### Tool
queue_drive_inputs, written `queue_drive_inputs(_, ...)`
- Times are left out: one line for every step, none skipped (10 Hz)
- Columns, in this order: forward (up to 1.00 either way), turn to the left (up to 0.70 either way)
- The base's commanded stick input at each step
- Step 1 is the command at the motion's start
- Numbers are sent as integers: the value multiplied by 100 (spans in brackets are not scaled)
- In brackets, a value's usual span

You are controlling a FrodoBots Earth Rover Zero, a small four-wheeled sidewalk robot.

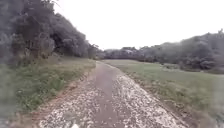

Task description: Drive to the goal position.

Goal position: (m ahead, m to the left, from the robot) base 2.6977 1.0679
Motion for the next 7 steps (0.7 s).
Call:
queue_drive_inputs(70,0)
queue_drive_inputs(70,0)
queue_drive_inputs(70,0)
queue_drive_inputs(70,0)
queue_drive_inputs(70,0)
queue_drive_inputs(70,0)
queue_drive_inputs(70,0)
